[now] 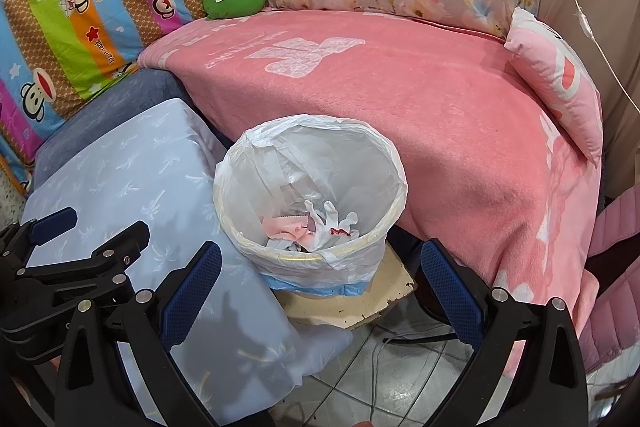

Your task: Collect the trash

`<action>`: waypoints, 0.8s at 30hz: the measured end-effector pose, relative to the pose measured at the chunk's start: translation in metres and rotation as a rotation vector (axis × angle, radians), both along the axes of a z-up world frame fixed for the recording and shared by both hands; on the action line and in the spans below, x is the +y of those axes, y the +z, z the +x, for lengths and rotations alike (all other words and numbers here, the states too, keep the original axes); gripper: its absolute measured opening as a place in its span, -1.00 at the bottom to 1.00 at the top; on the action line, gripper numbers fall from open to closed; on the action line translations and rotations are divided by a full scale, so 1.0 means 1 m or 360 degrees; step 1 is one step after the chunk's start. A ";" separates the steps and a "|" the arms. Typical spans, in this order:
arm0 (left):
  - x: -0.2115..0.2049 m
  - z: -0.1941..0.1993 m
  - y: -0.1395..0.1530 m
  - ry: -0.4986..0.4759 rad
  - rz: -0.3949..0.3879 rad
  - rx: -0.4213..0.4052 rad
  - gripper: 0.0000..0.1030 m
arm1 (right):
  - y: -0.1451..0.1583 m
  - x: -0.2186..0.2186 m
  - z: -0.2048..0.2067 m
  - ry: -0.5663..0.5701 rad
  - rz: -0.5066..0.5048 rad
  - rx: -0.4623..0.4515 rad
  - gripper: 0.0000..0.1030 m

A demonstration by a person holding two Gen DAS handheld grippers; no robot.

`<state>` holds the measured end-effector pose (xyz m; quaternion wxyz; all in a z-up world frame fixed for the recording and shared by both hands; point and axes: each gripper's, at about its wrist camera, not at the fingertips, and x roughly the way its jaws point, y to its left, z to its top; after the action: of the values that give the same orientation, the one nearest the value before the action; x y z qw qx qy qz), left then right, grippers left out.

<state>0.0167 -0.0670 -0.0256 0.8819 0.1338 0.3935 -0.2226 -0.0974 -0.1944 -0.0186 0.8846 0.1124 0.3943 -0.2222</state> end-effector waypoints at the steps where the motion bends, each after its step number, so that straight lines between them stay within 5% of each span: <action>1: 0.000 0.000 0.000 -0.0006 -0.0004 0.0007 0.87 | -0.001 0.000 0.000 -0.0003 0.0000 0.0000 0.92; 24: -0.004 0.001 -0.005 -0.0018 0.0008 0.0025 0.87 | 0.002 -0.004 0.001 -0.0007 0.0006 0.0003 0.92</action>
<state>0.0176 -0.0711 -0.0301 0.8772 0.1365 0.4001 -0.2276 -0.0968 -0.1986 -0.0167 0.8836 0.1147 0.3953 -0.2233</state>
